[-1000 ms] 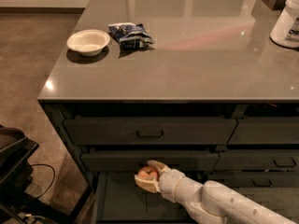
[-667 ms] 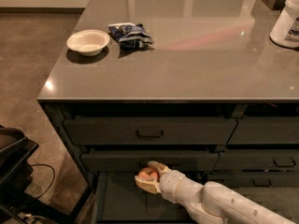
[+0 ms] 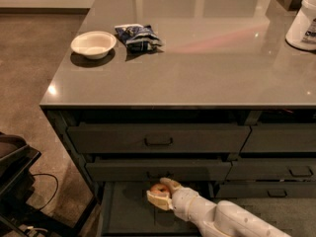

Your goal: Place apple into bottom drawer

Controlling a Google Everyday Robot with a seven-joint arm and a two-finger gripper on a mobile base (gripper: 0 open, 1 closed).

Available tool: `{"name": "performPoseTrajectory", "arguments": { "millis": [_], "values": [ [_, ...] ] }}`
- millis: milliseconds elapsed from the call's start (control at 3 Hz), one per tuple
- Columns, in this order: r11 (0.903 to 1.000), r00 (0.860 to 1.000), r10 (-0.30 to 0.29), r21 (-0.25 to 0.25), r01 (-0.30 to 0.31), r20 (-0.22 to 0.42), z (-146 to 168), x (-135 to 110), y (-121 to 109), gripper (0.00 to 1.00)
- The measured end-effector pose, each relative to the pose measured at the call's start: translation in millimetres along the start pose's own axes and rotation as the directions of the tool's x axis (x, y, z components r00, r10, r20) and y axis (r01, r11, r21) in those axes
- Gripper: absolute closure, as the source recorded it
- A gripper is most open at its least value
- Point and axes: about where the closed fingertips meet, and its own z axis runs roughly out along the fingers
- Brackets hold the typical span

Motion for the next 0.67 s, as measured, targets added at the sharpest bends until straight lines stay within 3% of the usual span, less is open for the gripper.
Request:
{"name": "performPoseTrajectory", "arguments": {
  "millis": [333,667],
  "values": [
    [0.9917,0.994,0.112,0.064,-0.111,-0.01,-8.7,49.7,-20.9,1.0],
    [0.9722,0.98,0.195,0.138,-0.189,-0.03,-18.8,89.7,-41.5,1.0]
  ]
}}
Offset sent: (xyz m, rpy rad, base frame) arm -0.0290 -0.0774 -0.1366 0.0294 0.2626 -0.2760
